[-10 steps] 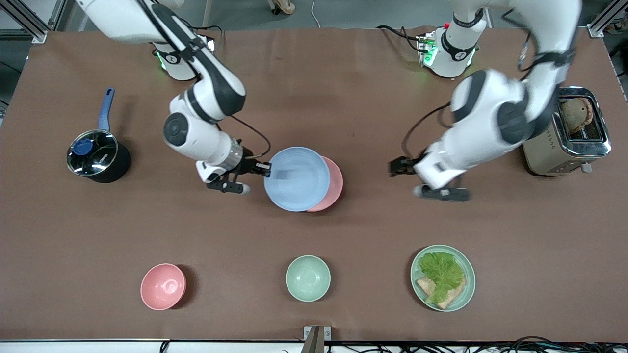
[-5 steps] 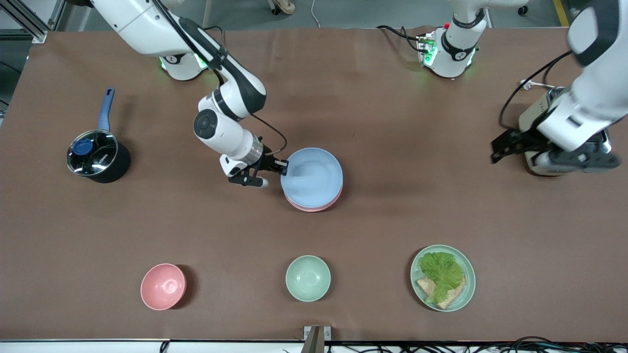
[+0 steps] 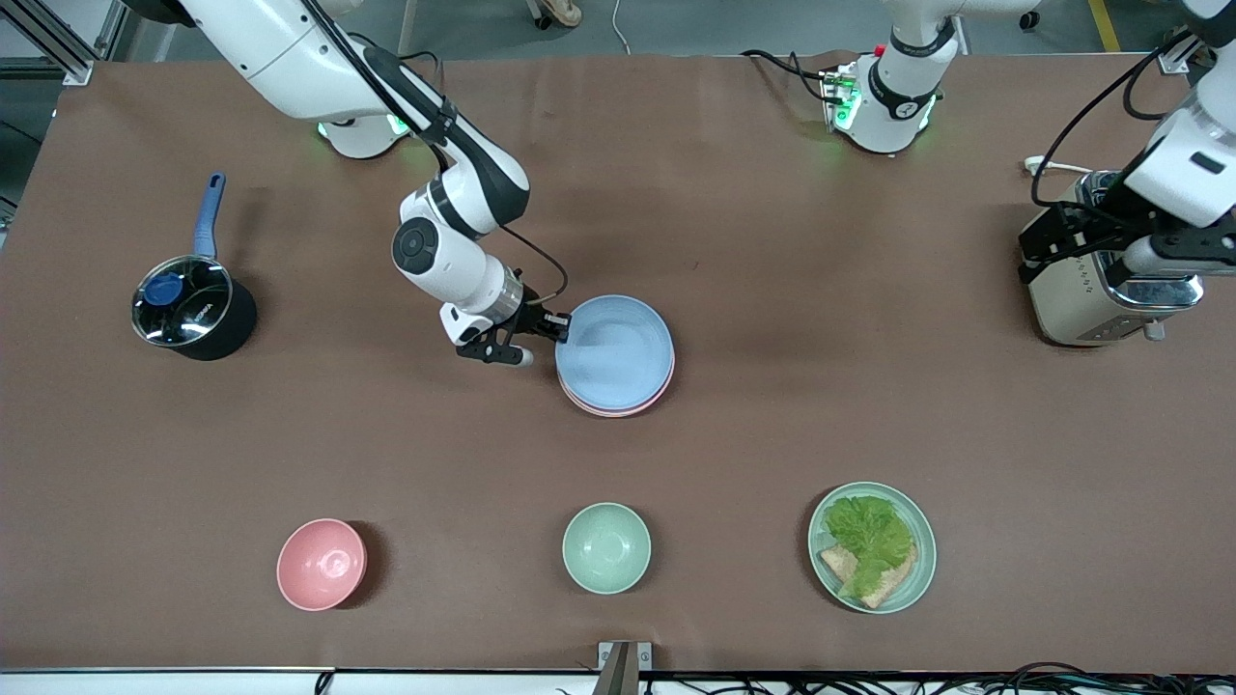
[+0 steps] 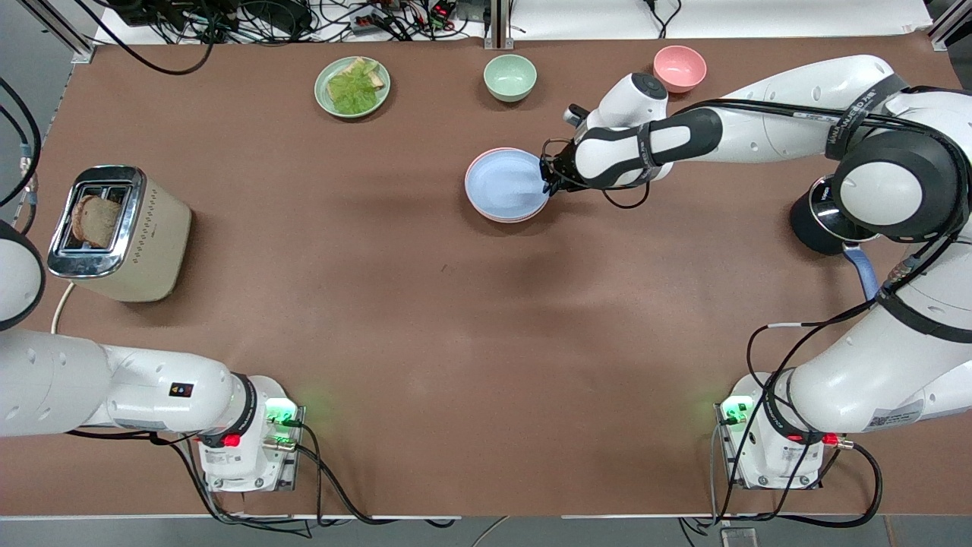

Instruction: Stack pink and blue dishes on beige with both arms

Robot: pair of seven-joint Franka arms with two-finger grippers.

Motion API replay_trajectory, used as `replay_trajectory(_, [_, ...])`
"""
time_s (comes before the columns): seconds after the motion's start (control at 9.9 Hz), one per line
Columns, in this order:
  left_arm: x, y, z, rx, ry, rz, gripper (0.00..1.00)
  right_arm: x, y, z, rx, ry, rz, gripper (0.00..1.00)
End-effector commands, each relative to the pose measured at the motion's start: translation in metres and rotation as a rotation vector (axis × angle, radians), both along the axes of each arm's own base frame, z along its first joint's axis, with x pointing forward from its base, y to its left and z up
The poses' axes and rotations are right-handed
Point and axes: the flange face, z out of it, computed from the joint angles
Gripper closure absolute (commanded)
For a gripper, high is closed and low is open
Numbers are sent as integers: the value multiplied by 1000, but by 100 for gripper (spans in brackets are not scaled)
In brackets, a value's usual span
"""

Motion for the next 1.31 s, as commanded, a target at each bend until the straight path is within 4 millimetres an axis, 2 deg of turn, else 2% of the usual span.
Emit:
replay_trajectory(0.0, [18, 2, 23, 30, 58, -11, 0, 5, -12, 14, -15, -35, -2, 0])
replay_trajectory(0.1, [18, 2, 39, 32, 81, -11, 0, 15, -26, 47, -35, -48, -1, 0])
replay_trajectory(0.2, [12, 2, 49, 31, 90, -9, 0, 26, -51, 82, -83, -55, -1, 0])
replay_trajectory(0.4, [-9, 13, 55, 14, 120, 54, 0, 44, -127, 168, -257, -109, 0, 0])
replay_trajectory(0.51, [-15, 12, 55, 13, 120, 59, 0, 53, -170, 217, -354, -125, -27, 0])
replay_trajectory(0.61, [-19, 10, 55, 14, 122, 56, 0, 68, -218, 267, -386, -122, -92, 0])
replay_trajectory(0.71, [-19, 7, 55, 13, 120, 52, 0, 78, -257, 304, -396, -119, -127, 0])
replay_trajectory(0.91, [-16, 1, 53, 14, 123, 63, 0, 81, -332, 368, -406, -167, -184, 0])
replay_trajectory(1.01, [-13, 0, 51, 14, 126, 57, 0, 76, -363, 396, -420, -148, -147, 0])
replay_trajectory(1.21, [0, -5, 48, 6, 131, 60, 0, 56, -402, 451, -429, -109, 38, 0])
